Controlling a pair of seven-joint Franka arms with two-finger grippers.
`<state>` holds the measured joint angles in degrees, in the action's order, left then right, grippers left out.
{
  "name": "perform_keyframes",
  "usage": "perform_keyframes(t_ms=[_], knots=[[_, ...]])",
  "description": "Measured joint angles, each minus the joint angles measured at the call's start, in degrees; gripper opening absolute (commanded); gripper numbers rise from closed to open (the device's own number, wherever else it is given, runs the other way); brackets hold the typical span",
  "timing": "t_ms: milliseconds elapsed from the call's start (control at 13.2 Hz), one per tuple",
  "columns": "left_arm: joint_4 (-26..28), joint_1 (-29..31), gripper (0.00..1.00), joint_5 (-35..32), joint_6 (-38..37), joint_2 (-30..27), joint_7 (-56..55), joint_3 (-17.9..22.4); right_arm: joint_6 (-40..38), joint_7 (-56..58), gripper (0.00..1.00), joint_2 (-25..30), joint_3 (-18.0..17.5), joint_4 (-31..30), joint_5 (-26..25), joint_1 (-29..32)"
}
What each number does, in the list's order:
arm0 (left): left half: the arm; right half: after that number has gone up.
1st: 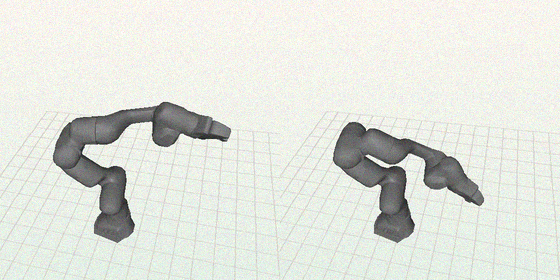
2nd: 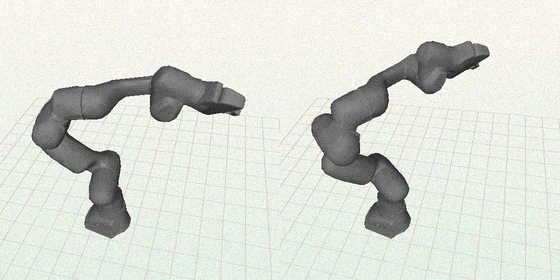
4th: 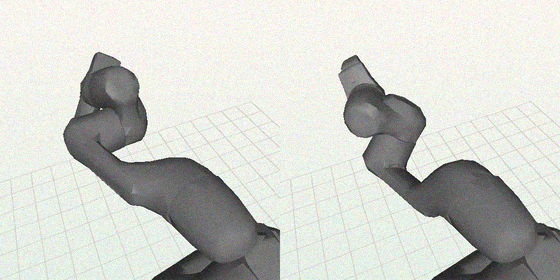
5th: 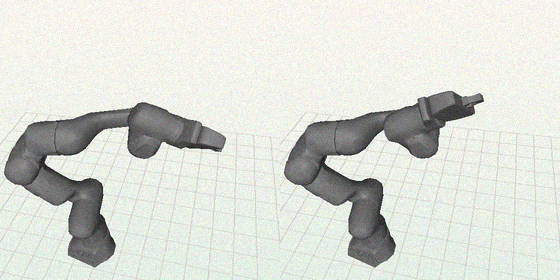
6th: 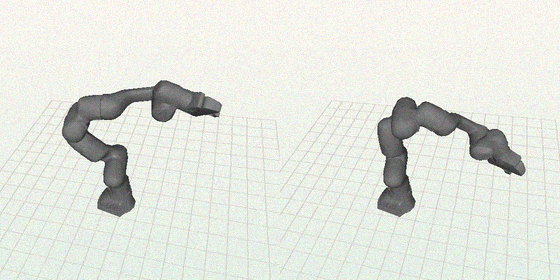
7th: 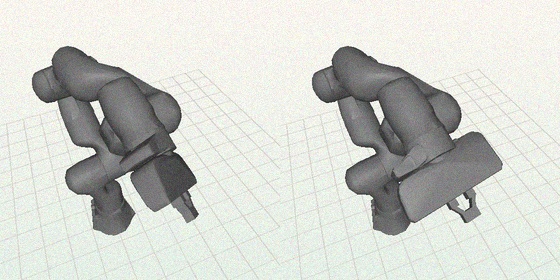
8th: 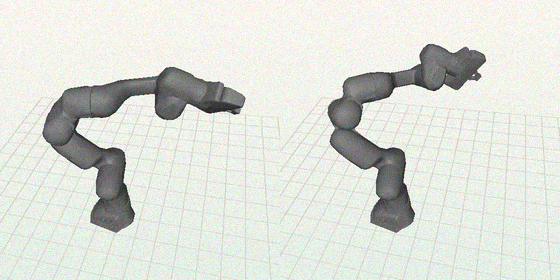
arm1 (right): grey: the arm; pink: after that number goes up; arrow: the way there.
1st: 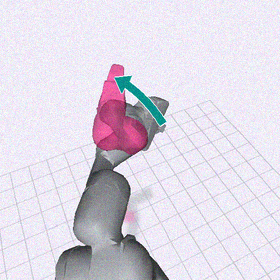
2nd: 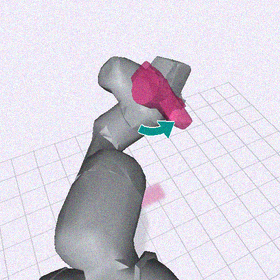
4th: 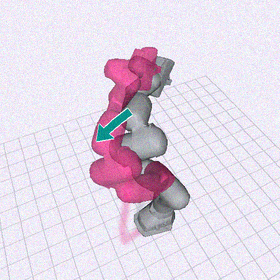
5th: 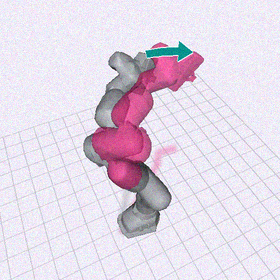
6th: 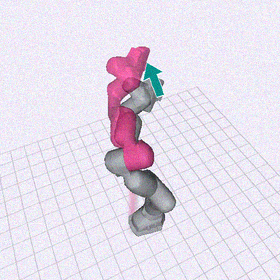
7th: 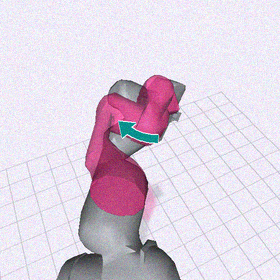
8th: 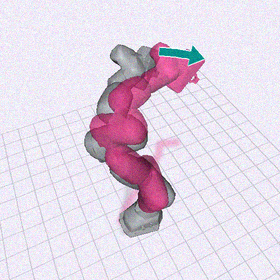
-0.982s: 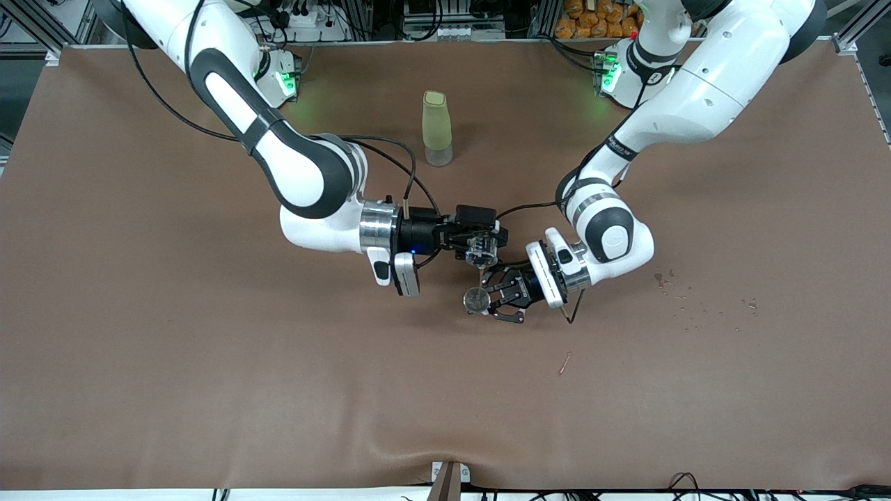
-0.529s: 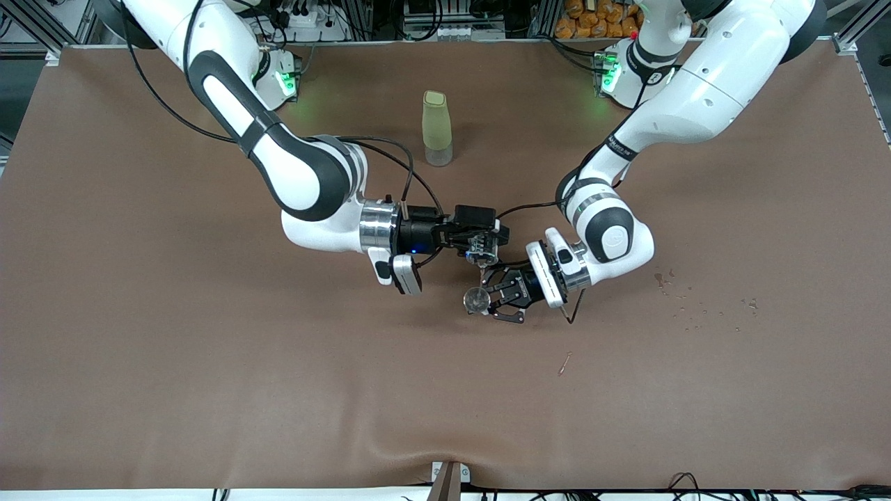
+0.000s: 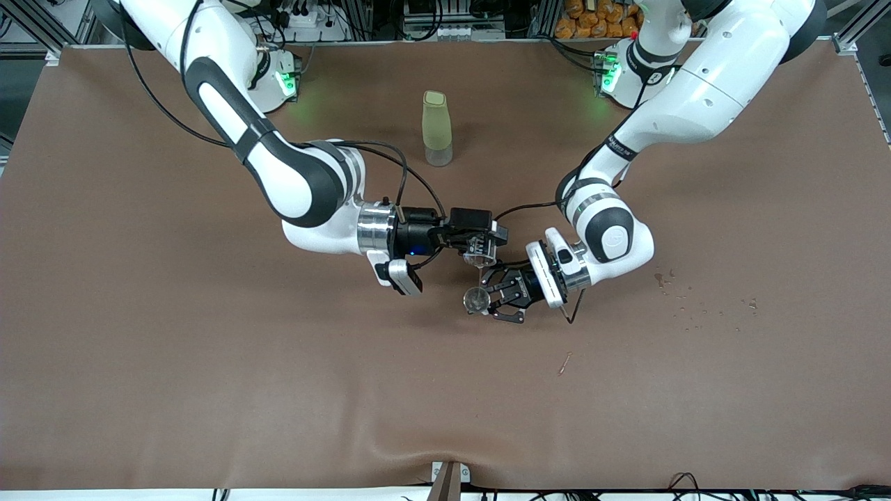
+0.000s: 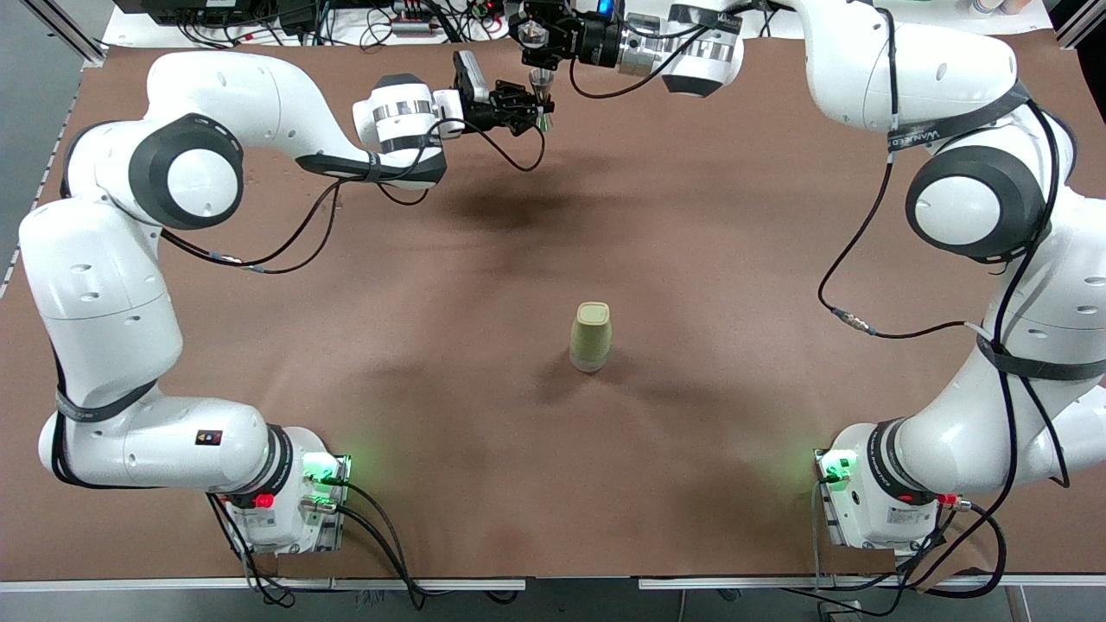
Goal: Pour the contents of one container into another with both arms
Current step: 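Tilt the right gripper's beaker over the jigger held by the left gripper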
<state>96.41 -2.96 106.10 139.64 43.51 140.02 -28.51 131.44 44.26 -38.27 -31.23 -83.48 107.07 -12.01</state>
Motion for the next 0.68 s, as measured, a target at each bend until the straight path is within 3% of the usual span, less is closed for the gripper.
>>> perform_keyframes(t_ms=[680], knots=[[0.0,-0.1,0.0,0.0,0.0,0.2,0.0,0.0,-1.7,-1.1,0.0,-0.5,0.1,0.0,2.0,0.4]])
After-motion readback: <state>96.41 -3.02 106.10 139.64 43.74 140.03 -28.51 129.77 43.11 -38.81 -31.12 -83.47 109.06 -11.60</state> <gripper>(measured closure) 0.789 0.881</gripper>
